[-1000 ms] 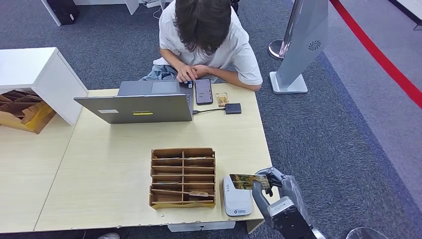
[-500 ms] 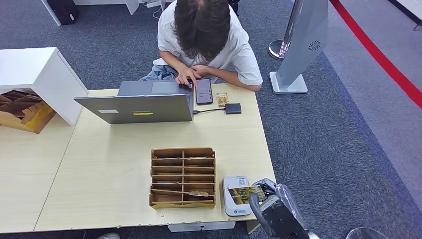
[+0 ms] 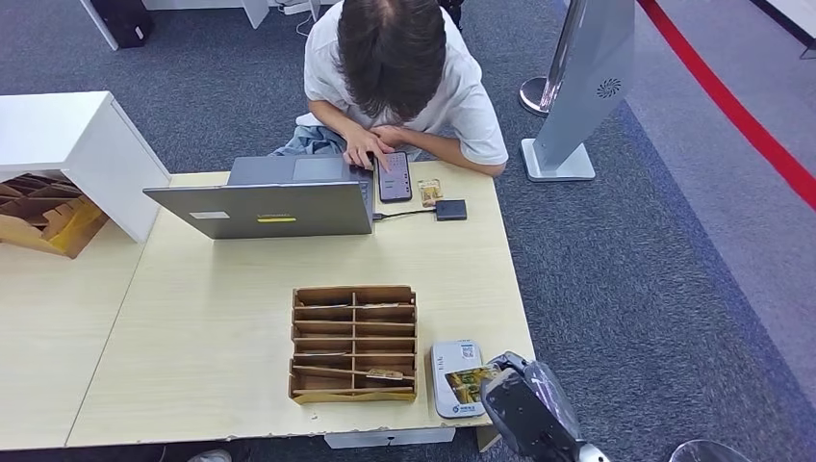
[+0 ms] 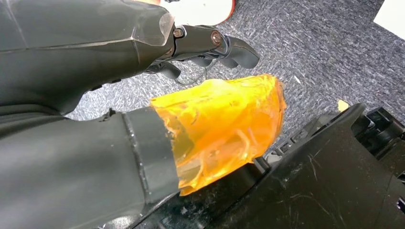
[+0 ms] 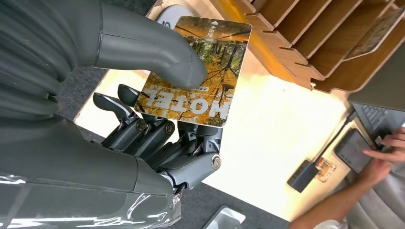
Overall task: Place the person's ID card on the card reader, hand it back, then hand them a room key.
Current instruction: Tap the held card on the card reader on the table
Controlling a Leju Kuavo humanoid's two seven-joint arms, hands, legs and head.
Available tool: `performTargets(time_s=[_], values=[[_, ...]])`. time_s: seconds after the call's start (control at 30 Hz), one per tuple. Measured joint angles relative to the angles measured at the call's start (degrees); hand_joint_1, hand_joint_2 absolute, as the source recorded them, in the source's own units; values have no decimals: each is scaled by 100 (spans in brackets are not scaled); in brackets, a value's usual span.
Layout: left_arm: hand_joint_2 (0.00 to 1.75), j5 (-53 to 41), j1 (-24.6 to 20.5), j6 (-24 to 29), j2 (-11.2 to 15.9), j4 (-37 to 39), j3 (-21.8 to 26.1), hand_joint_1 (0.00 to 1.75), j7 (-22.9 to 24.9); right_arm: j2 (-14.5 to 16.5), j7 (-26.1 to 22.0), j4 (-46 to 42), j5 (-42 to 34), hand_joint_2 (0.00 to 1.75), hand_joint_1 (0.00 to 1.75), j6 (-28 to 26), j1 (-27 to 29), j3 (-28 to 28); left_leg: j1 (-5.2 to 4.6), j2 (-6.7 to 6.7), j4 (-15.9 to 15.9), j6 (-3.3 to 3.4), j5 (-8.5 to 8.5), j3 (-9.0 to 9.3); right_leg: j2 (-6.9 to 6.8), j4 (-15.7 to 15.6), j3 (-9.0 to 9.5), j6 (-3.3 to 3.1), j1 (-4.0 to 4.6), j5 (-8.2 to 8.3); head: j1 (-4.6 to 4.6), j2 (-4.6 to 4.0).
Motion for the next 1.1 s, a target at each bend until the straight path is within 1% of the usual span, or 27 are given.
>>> performTargets(time_s=[0.57,1.1], values=[[0,-135,-16,-57,-1,0,2,0,44,125,17,431,56,175,175,257,-288,-2,0,0,0,0,0,0,0,0,0,0,0,0,1,0],[0,-430,-93,-251,-1,-30,3,0,169,421,84,1151,152,175,175,576,-871,171,0,0,0,-2,2,1,1,1,1,0,0,1,1,0]])
